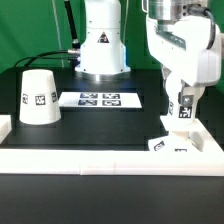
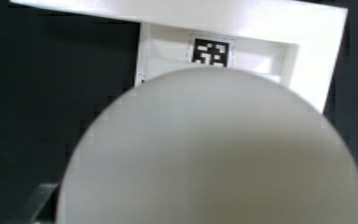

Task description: Assemble lamp

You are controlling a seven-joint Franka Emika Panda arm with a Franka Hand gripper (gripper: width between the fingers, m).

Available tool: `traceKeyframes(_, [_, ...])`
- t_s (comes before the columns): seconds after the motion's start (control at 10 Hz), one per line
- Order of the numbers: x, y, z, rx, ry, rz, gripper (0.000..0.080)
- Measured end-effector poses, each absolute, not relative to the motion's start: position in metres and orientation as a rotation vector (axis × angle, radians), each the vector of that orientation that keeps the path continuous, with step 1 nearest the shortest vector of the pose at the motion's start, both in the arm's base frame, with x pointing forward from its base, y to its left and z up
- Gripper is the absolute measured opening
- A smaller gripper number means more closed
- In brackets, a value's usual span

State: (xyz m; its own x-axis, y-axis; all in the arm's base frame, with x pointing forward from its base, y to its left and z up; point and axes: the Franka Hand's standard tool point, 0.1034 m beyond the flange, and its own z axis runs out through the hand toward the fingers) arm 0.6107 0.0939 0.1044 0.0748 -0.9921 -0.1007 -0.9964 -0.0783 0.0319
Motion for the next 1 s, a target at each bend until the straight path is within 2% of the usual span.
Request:
traceKeyframes(0.6, [0.6118, 0.0992, 0.1072, -1.922, 2.393, 0.210, 0.0573])
traceKeyframes(0.9, [0.6107, 0.1007, 0.1070, -1.970, 2.351, 0.210, 0.0573])
traceKeyframes(1.0, [0.6103, 0.1005, 0.1067, -2.010, 2.315, 0.208, 0.0669])
